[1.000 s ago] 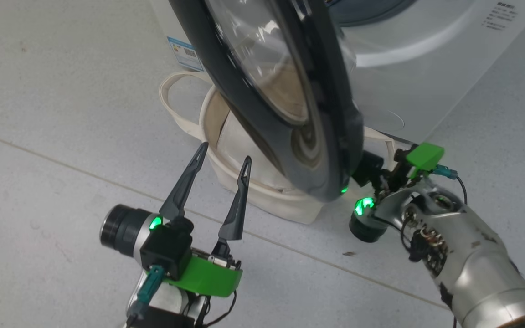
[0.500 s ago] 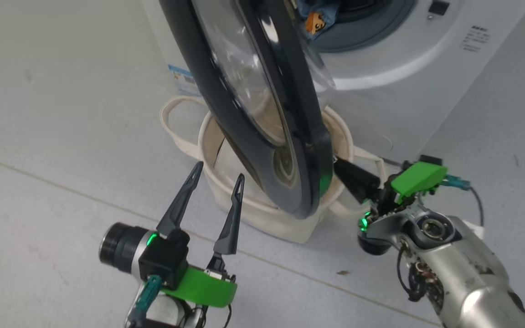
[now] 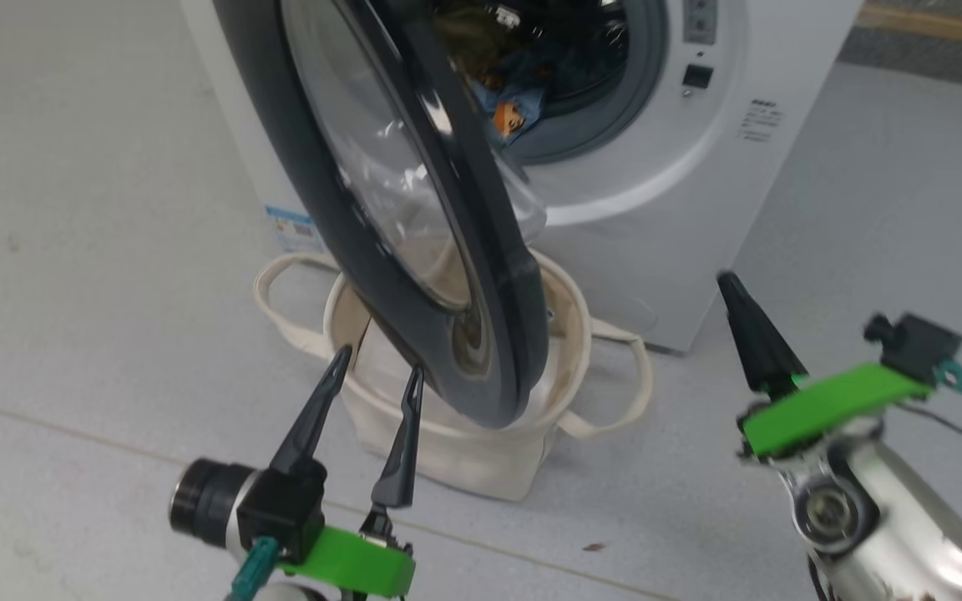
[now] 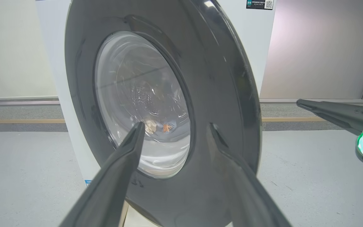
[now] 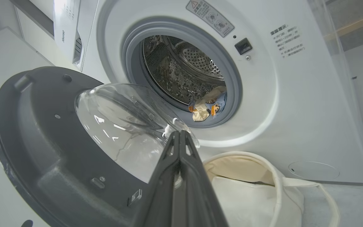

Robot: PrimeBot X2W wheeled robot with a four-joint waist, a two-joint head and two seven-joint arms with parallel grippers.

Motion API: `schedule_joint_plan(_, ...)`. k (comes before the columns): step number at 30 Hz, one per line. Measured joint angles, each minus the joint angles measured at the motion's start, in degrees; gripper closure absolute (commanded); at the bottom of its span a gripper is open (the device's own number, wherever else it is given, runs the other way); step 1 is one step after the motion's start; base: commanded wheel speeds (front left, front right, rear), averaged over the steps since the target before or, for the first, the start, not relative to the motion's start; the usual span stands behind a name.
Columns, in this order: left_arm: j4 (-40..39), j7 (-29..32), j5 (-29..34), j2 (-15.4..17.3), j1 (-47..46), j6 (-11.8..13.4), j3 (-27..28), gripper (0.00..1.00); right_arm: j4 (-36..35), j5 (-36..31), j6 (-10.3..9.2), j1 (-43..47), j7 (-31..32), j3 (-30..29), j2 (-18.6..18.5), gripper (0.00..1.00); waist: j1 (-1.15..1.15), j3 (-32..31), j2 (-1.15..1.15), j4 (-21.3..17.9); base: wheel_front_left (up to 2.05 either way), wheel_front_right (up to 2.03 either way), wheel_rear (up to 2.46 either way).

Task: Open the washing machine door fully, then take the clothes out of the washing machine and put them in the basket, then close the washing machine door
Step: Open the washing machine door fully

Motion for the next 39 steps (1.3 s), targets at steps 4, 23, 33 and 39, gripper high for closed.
schedule_joint_plan(4,0.15,0.0,0.0,0.0,2.05,-0.32,0.38,0.0,0.18,-7.28,0.0,5.18,-0.86,-5.42,0.3,1.0,0.0,-1.65,0.0,-1.14,0.0,0.0,0.0)
schedule_joint_plan(23,0.73,0.0,0.01,0.04,6.02,-1.37,2.89,0.0,-8.59,-41.98,0.0,21.82,-0.88,-28.78,14.05,0.0,0.0,-3.64,0.0,-3.53,0.0,0.0,0.0)
schedule_joint_plan(33,1.27,0.0,0.02,0.04,5.92,-1.33,3.23,0.0,-7.71,-44.91,0.0,21.58,-0.88,-29.04,15.32,0.0,0.0,-2.33,0.0,-3.9,0.0,0.0,0.0)
schedule_joint_plan(39,1.48,0.0,0.02,0.03,5.86,-1.33,3.33,0.0,-7.3,-42.92,0.0,21.06,-0.88,-28.86,15.33,0.0,0.0,-2.16,0.0,-3.9,0.0,0.0,0.0)
